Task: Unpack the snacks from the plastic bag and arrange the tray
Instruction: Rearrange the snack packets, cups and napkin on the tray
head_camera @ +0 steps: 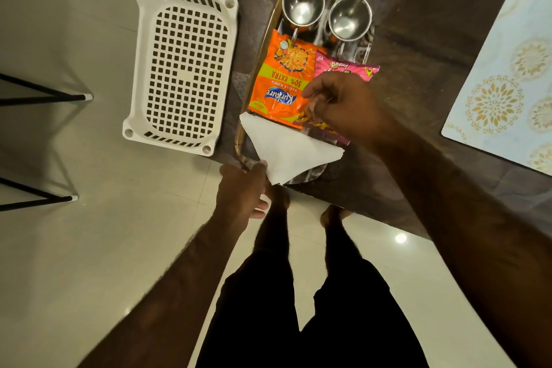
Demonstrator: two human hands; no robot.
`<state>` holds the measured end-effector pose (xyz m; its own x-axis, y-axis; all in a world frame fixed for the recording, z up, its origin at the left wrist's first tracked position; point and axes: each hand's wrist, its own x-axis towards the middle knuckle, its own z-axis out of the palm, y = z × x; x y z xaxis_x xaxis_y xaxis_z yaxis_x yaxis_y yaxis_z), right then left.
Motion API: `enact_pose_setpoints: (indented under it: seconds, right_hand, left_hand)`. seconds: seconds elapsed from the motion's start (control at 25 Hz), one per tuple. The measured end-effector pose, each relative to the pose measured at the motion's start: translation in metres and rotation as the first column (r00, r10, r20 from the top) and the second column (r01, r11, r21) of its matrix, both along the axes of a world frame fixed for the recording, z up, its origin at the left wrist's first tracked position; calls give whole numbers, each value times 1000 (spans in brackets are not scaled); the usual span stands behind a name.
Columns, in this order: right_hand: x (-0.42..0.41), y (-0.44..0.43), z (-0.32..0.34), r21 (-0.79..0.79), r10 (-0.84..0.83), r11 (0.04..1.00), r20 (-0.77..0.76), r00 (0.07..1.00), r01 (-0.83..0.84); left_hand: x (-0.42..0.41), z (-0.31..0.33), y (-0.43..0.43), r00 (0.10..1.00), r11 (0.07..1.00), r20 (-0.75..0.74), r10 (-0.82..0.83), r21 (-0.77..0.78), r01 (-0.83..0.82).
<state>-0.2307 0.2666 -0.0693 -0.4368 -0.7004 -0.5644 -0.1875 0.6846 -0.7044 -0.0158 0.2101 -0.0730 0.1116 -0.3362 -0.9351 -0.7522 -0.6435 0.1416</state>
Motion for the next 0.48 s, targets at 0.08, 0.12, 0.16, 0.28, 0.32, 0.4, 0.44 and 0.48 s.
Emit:
enact_pose_setpoints:
  seconds: [0.08, 0.12, 0.16, 0.28, 0.32, 0.4, 0.44, 0.48]
  right_hand:
    - [-18, -12, 5, -26, 10, 1000, -69, 998, -12]
    - [-28, -19, 9, -36, 6, 999, -100, 995, -10]
    - [-38, -26, 12, -45, 7, 999, -152, 988, -14]
    - [-67, -52, 20, -53, 8, 998, -319, 948, -26]
    - [-76, -61, 22, -34, 11, 999, -344, 939, -24]
    - [-89, -75, 21, 20, 47, 999, -383, 922, -43]
    - [-94, -81, 19, 46, 82, 996, -405, 911, -70]
    - [-97, -87, 16, 74, 122, 992, -424, 897, -100]
  left_hand:
    - [-1, 6, 5, 990, 988, -22, 139, 73, -137]
    - [-3, 8, 6, 981, 977, -32, 190, 101, -186]
    - [-6, 10, 8, 971, 966, -49, 233, 127, -226]
    - [-14, 11, 12, 939, 932, -92, 331, 191, -309]
    - [-16, 11, 12, 931, 923, -90, 353, 198, -330]
    - [-18, 8, 11, 915, 905, -87, 394, 211, -370]
    - [-19, 7, 11, 905, 895, -89, 416, 219, -390]
    - [-20, 6, 10, 896, 885, -91, 435, 224, -408]
